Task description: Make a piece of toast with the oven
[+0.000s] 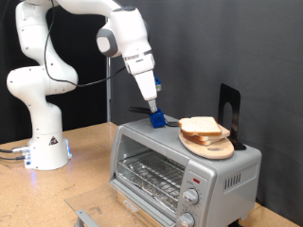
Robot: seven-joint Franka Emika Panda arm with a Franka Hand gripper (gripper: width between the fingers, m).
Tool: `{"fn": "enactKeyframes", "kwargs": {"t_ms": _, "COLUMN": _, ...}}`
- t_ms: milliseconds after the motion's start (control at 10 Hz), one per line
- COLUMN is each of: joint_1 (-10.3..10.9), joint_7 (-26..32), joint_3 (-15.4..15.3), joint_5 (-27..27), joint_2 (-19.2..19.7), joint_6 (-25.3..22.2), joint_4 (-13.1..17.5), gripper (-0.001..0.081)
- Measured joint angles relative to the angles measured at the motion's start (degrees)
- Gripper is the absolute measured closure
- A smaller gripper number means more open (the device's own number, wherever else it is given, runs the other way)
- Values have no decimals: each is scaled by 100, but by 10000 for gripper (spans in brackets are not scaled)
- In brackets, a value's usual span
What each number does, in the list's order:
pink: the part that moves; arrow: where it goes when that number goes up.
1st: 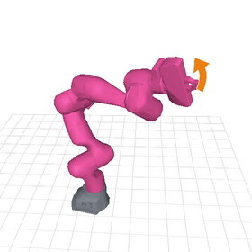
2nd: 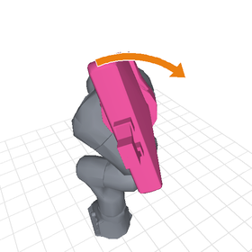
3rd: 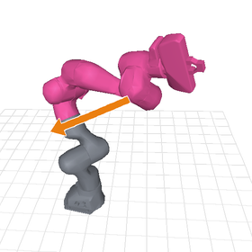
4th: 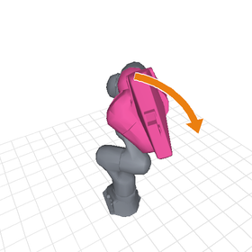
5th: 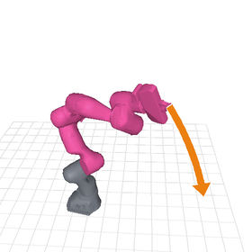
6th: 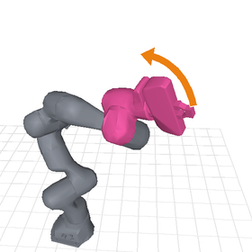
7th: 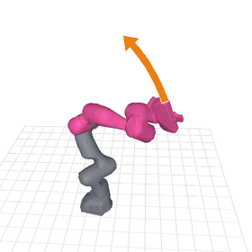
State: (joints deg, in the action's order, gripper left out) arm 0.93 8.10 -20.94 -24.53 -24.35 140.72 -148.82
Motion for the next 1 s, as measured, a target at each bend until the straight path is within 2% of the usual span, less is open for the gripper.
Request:
{"fn": "enactKeyframes", "kwargs": {"t_ms": 400, "joint_1": 2, "joint_7": -17, "joint_3": -167, "joint_5": -7, "joint_2": 172, "joint_6": 227, "joint_4": -81, "gripper": 0}}
{"fn": "enactKeyframes", "kwargs": {"t_ms": 1000, "joint_1": 6, "joint_7": -61, "joint_3": -242, "joint_5": -74, "joint_2": 364, "joint_6": 493, "joint_4": -154, "gripper": 0}}
